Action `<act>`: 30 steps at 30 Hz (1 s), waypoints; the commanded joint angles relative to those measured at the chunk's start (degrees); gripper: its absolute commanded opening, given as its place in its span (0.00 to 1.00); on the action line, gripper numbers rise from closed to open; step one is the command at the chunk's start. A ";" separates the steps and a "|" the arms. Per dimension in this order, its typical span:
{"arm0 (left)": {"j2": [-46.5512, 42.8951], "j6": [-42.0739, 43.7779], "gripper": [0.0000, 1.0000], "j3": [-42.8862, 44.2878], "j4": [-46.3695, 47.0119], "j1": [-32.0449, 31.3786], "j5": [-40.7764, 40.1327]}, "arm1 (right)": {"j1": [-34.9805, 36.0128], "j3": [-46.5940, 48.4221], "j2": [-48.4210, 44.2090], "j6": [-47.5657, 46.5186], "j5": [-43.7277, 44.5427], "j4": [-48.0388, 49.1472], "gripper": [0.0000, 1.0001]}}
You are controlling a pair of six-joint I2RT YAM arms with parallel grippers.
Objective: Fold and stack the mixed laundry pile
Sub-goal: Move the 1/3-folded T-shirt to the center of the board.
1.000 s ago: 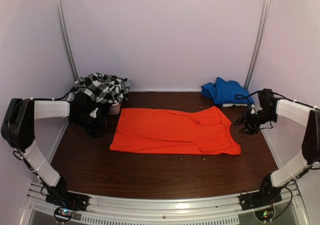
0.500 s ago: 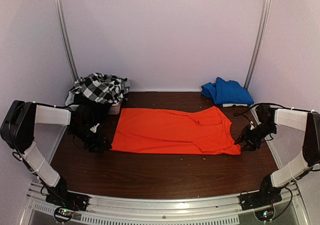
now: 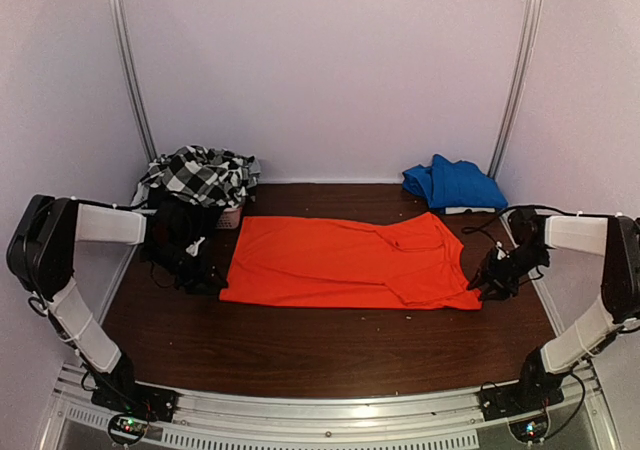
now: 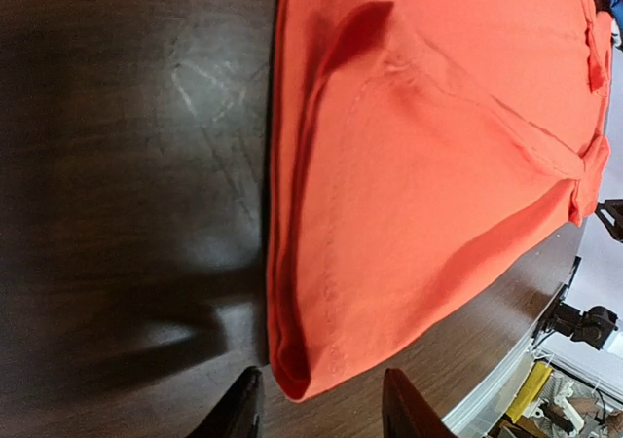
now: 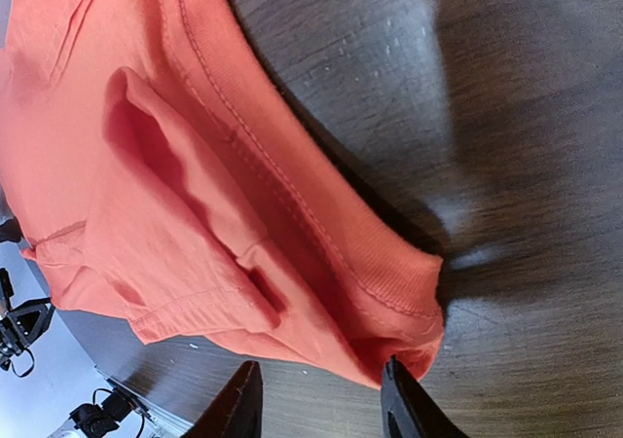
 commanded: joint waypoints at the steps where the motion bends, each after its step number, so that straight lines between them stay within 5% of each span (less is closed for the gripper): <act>1: 2.60 1.09 0.41 3.00 2.31 -0.99 2.29 | 0.64 1.81 1.16 -1.36 -0.51 0.81 0.41; 10: 5.45 1.07 0.35 3.73 3.04 -1.54 2.95 | 1.00 1.99 3.81 -1.65 -1.47 1.90 0.40; 18: 5.87 0.70 0.19 3.62 4.28 -1.55 3.30 | 1.18 2.64 4.28 -2.34 -1.75 1.09 0.34; 30: 7.08 -0.64 0.15 3.32 7.56 -1.54 3.86 | 1.18 4.57 7.22 -2.80 -1.45 2.85 0.36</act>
